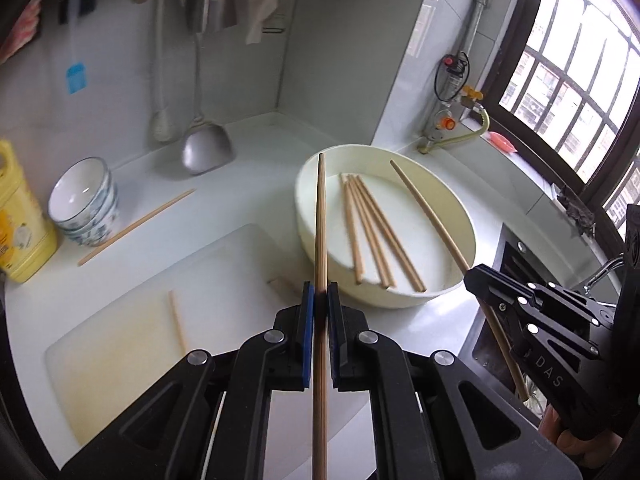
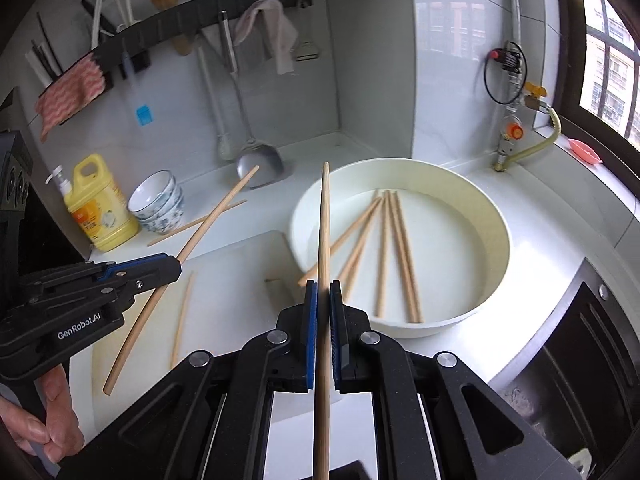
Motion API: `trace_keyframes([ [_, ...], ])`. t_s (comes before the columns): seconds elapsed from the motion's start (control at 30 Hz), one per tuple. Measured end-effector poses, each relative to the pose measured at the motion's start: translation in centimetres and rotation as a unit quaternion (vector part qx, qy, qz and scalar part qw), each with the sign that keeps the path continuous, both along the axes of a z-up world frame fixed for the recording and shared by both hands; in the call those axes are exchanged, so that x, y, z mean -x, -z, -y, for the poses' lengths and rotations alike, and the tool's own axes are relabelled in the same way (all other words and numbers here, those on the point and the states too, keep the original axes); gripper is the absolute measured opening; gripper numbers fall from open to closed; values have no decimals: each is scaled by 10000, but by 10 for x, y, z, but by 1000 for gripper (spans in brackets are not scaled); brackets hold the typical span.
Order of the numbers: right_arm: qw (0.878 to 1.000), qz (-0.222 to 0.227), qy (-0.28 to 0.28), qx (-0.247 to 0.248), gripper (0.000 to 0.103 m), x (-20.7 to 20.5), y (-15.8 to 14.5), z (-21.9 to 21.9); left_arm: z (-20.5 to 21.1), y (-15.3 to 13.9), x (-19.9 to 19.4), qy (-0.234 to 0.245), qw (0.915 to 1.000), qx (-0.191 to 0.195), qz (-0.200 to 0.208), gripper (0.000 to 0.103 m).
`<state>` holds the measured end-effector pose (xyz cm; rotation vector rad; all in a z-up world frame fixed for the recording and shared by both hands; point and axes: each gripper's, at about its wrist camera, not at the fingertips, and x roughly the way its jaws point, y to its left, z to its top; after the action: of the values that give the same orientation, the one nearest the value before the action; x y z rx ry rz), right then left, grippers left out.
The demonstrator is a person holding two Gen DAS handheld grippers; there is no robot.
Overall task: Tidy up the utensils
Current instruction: 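Carry the chopstick with the right tool into the basin and release, then withdraw the right tool over the last chopstick on the board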
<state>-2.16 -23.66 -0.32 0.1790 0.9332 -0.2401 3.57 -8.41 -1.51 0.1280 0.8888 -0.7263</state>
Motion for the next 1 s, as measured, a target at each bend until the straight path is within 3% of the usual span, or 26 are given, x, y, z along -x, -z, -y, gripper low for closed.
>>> trace_keyframes([
  [0.33, 9988, -194, 166, -422, 6, -57, 44, 106, 113, 38, -66, 106, 9983, -366, -438, 7],
  [0.67, 9977, -393, 55, -558, 6, -95, 75, 135, 146, 73, -100, 0, 9947, -782, -672, 8],
  [0.7, 9977, -429, 52, -516, 10, -96, 76, 136, 147, 74, -102, -40, 9940, -863, -672, 20],
  [0.73, 9978, -478, 60, -454, 17, -97, 77, 137, 148, 75, -103, -120, 9927, -1014, -642, 53],
  [0.77, 9982, -466, 98, -370, 34, -96, 75, 137, 147, 73, -105, -227, 9922, -1110, -523, 71],
  [0.8, 9986, -409, 143, -296, 39, -94, 73, 138, 143, 67, -104, -322, 9934, -1054, -317, 85],
  [0.87, 9988, -394, 158, -226, 39, -91, 69, 141, 134, 54, -102, -354, 9956, -868, -74, 87],
  [1.0, 9988, -387, 254, -136, 39, -82, 62, 142, 119, 43, -107, -517, 9949, -856, -90, 89],
])
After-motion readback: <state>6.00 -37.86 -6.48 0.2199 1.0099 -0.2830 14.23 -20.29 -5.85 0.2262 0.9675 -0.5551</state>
